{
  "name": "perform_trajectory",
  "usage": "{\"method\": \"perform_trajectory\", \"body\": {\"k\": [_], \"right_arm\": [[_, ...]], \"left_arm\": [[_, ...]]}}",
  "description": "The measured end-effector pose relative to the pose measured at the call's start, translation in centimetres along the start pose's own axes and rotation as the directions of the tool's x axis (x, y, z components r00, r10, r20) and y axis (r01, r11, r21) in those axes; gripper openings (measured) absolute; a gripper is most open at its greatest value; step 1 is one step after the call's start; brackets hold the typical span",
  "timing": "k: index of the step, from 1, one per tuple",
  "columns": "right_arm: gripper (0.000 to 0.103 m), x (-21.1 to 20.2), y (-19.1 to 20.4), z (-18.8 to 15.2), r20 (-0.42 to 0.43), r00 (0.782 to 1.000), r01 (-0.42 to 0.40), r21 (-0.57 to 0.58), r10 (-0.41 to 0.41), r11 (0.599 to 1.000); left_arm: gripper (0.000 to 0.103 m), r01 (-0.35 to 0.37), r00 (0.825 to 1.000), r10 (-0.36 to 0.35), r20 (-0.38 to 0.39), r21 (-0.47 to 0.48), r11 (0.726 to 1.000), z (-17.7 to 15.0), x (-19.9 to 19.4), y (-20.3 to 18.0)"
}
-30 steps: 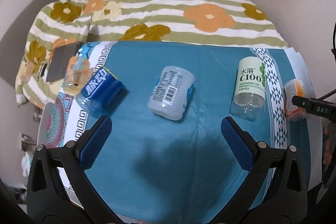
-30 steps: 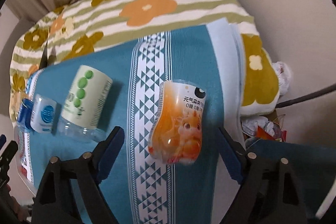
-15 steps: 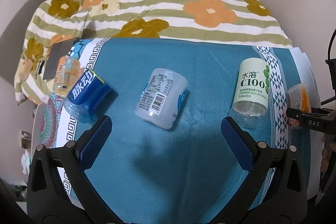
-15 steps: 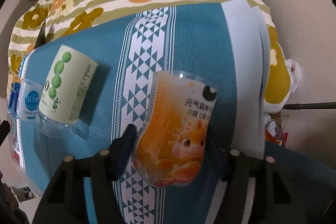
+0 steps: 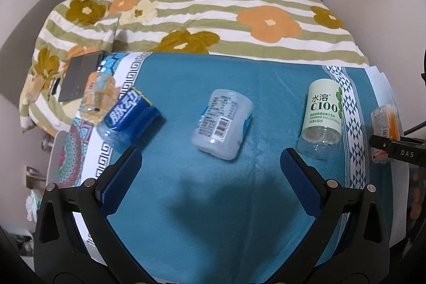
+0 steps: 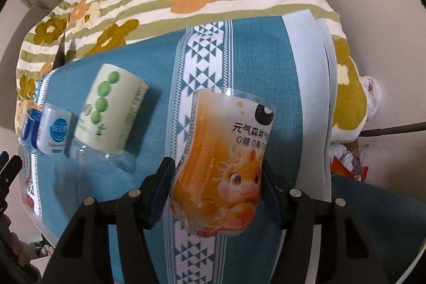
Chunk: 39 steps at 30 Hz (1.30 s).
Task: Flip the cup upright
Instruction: 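Close the right gripper on the orange-labelled cup and lift it, then rotate the held cup with the right gripper, turning its rim upward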
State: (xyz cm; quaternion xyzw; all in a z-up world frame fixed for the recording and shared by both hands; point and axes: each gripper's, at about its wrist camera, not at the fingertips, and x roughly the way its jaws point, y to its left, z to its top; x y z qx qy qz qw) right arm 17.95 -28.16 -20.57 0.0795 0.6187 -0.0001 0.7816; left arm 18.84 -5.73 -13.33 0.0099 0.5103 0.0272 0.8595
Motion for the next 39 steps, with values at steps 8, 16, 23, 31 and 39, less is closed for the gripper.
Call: {"method": "perform_trajectory", "body": {"k": [8, 16, 23, 31, 39], "right_arm": [[0.057, -2.9, 3.9, -2.2, 0.047, 0.999, -0.023, -0.013, 0.023, 1.000], [0.057, -3.1, 10.3, -6.2, 0.051, 0.997, -0.064, -0.035, 0.065, 0.997], [0.057, -1.1, 15.7, -9.6, 0.024, 0.995, -0.095, -0.075, 0.097, 0.993], [0.057, 2.2, 19.9, -11.2, 0.001, 0.996, -0.086, -0.126, 0.087, 0.988], [0.058, 3.6, 20.7, -11.4, -0.016, 0.998, -0.065, -0.142, 0.064, 0.988]], "left_arm": [[0.103, 0.012, 0.999, -0.012, 0.030, -0.005, 1.000, -2.1, -1.9, 3.7], [0.103, 0.011, 1.000, -0.011, 0.010, 0.045, 0.999, -5.6, -2.7, 7.9], [0.103, 0.003, 1.000, -0.004, 0.003, 0.076, 0.997, -8.5, -2.8, 11.4], [0.103, -0.009, 0.999, 0.012, -0.039, 0.081, 0.997, -11.3, -1.4, 14.6], [0.103, 0.000, 0.999, 0.003, -0.050, 0.062, 0.998, -11.8, -0.8, 15.7]]}}
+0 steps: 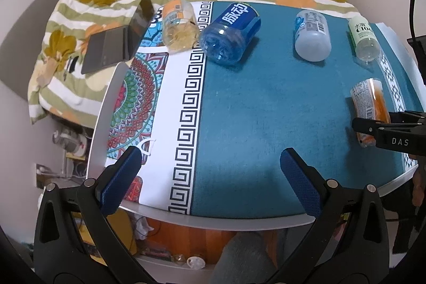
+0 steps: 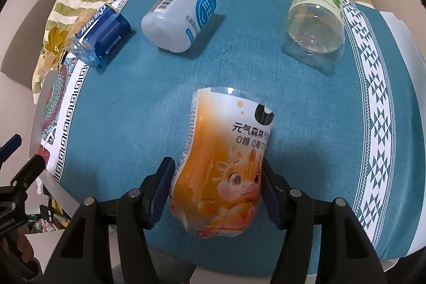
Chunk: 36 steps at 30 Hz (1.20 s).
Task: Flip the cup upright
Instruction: 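Rotate the held cup with the right gripper, turning its rim upward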
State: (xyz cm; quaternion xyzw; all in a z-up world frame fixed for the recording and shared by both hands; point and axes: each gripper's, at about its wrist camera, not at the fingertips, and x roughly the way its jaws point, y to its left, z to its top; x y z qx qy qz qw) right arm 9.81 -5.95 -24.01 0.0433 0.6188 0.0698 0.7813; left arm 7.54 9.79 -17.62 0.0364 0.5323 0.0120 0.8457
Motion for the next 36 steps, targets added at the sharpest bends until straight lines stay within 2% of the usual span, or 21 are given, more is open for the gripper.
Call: {"method": "perform_trajectory", "body": {"k": [6, 10, 21, 22, 23, 24, 36], "right_arm": [[0.059, 0.6, 0.7, 0.2, -0.004, 1.000, 0.025, -0.022, -0.025, 0.999], [0.081, 1.3, 0.7, 0.2, -0.018, 1.000, 0.010, -0.002, -0.010, 1.000], [0.083, 0.8, 0.1, 0.3, -0.009, 0.999, -0.031, 0.020, 0.031, 0.999], [0.087, 0.7, 0.1, 0.3, -0.007, 0.999, -0.034, 0.021, 0.034, 0.999], [0.098, 0.4, 0.1, 0.3, -0.003, 0.999, -0.037, 0.021, 0.037, 0.999], [0.101, 0.1, 0.2, 0.4, 0.004, 0.999, -0.040, 0.021, 0.040, 0.999], [0.101, -5.7, -0.3, -0.8, 0.093, 0.996, -0.021, 0.025, 0.019, 0.999]], "left_arm": [[0.103, 0.009, 1.000, -0.009, -0.006, -0.006, 1.000, -0.1, 0.2, -0.2], [0.103, 0.009, 1.000, -0.009, -0.006, -0.009, 1.000, -0.1, 0.1, -0.3], [0.103, 0.006, 1.000, -0.006, -0.009, -0.031, 1.000, 0.0, -0.4, -0.2], [0.103, 0.008, 1.000, -0.008, -0.007, -0.035, 0.999, 0.0, -0.6, -0.1], [0.103, 0.008, 1.000, -0.008, -0.005, -0.037, 0.999, 0.1, -0.8, 0.0], [0.103, 0.006, 1.000, -0.006, 0.000, -0.041, 0.999, 0.2, -1.0, 0.1], [0.103, 0.024, 1.000, -0.023, 0.013, -0.031, 0.999, 1.2, -4.2, -0.1]]}}
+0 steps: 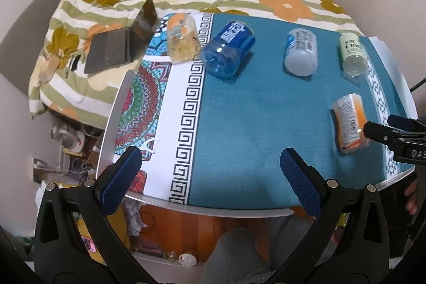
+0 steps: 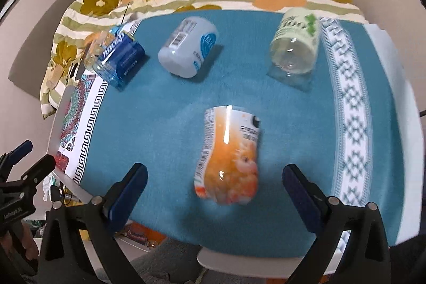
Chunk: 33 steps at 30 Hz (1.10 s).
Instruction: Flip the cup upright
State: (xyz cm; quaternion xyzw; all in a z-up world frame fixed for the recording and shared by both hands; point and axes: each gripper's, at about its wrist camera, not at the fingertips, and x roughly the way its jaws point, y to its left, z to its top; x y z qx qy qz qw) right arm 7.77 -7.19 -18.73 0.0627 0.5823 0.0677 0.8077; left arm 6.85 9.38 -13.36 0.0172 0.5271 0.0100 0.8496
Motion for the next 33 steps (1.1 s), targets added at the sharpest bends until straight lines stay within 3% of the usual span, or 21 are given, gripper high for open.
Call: {"method": "perform_trajectory", "body": {"k": [8, 14, 19, 23, 33], "right_arm": [[0.101, -5.0, -4.4, -0.3, 0.054, 0.997, 0.049, 0.010, -0.050, 0.999], [0.101, -6.9, -8.7, -0.4, 0.102, 0.992, 0.083, -0.062, -0.077, 0.995], [0.101, -7.3, -12.1, -0.3, 0.134, 0.990, 0.062, -0.109, -0.047, 0.992], [0.101, -6.4, -14.4, 0.3, 0.125, 0.992, 0.032, -0.118, -0.017, 0.992], [0.101, -2.9, -16.4, 1.1, 0.059, 0.998, -0.026, -0.146, 0.035, 0.989]], "left_arm": [[0.103, 0.017, 1.000, -0.016, -0.022, 0.048, 0.999, 2.3, -1.3, -5.7], [0.103, 0.091, 0.989, -0.083, -0.120, 0.057, 0.994, 3.9, 0.1, -12.6], [0.103, 0.136, 0.966, -0.133, -0.221, -0.002, 0.991, 5.2, 2.7, -17.3], [0.103, 0.131, 0.940, -0.129, -0.315, -0.015, 0.991, 6.1, 5.5, -19.8], [0.098, 0.071, 0.875, -0.082, -0.477, -0.042, 0.997, 7.2, 11.6, -21.5]]}}
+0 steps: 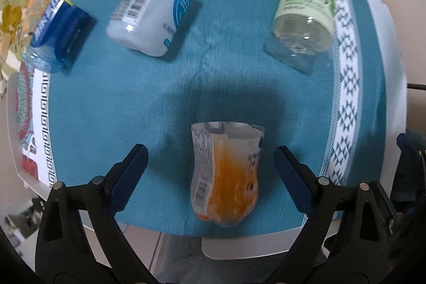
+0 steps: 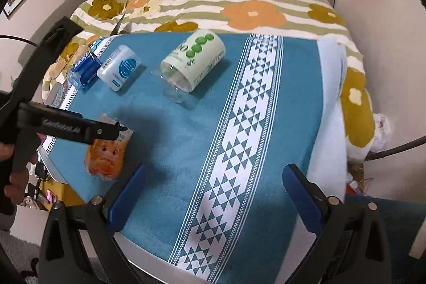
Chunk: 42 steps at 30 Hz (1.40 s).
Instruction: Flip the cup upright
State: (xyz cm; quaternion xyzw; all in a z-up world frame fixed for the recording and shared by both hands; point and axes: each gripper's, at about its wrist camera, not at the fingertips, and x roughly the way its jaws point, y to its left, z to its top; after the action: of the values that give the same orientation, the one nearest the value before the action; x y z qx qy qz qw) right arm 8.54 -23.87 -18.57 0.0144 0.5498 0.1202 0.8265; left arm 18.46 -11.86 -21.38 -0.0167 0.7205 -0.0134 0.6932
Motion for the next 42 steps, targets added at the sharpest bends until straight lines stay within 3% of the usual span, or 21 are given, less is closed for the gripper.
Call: {"method": "perform_trajectory", "body": {"k": [2, 9, 10, 13, 15, 27, 34, 36, 38, 39, 42], "right_arm": [[0.101, 0.6, -0.1, 0.0, -0.009, 1.000, -0.014, 0.002, 0.014, 1.000], [0.101, 1.6, -0.7, 0.3, -0.017, 0.999, -0.034, 0.007, 0.035, 0.999], [0.101, 1.6, -0.8, 0.3, -0.017, 0.999, -0.036, 0.010, 0.036, 0.999], [0.101, 1.8, -1.0, 0.5, -0.018, 0.999, -0.035, 0.013, 0.036, 0.999], [0.101, 1.9, -1.0, 0.6, -0.020, 0.999, -0.036, 0.014, 0.036, 0.999], [0.101, 1.4, -0.7, 0.9, -0.003, 0.999, -0.034, 0.024, 0.034, 0.999], [0.101, -0.7, 0.2, 0.8, 0.051, 0.998, -0.026, 0.050, 0.023, 0.998], [0.101, -1.2, 0.6, 0.6, 0.070, 0.997, -0.021, 0.058, 0.017, 0.998], [0.101, -1.6, 1.0, 0.2, 0.088, 0.996, -0.020, 0.073, 0.014, 0.997], [0.101, -1.6, 1.3, 0.0, 0.092, 0.996, -0.023, 0.082, 0.016, 0.996], [0.101, -1.5, 2.2, -1.1, 0.101, 0.995, -0.025, 0.112, 0.014, 0.993]], "left_arm": [[0.093, -0.005, 1.000, 0.005, -0.024, 0.001, 1.000, 0.2, 0.6, -0.2], [0.090, -0.009, 0.998, 0.009, -0.064, -0.003, 1.000, 0.3, 1.8, -0.6], [0.083, -0.007, 0.998, 0.007, -0.068, -0.003, 1.000, 0.3, 2.0, -0.7], [0.076, 0.000, 0.996, 0.000, -0.086, -0.003, 1.000, 0.6, 2.5, -0.6], [0.060, 0.012, 0.995, -0.012, -0.096, -0.005, 1.000, 0.5, 2.8, -0.5], [0.058, 0.063, 0.996, -0.063, -0.064, 0.002, 0.998, -0.1, 1.4, 1.4], [0.058, 0.100, 0.994, -0.102, 0.047, 0.027, 0.995, -1.4, -2.5, 2.6], [0.058, 0.109, 0.985, -0.114, 0.128, 0.048, 0.993, -1.8, -3.8, 3.2], [0.058, 0.091, 0.964, -0.109, 0.243, 0.082, 0.992, -2.2, -5.0, 3.8], [0.058, 0.084, 0.951, -0.109, 0.291, 0.098, 0.992, -2.0, -5.5, 3.9], [0.058, 0.048, 0.889, -0.110, 0.445, 0.148, 0.988, -2.7, -5.9, 4.5]]}}
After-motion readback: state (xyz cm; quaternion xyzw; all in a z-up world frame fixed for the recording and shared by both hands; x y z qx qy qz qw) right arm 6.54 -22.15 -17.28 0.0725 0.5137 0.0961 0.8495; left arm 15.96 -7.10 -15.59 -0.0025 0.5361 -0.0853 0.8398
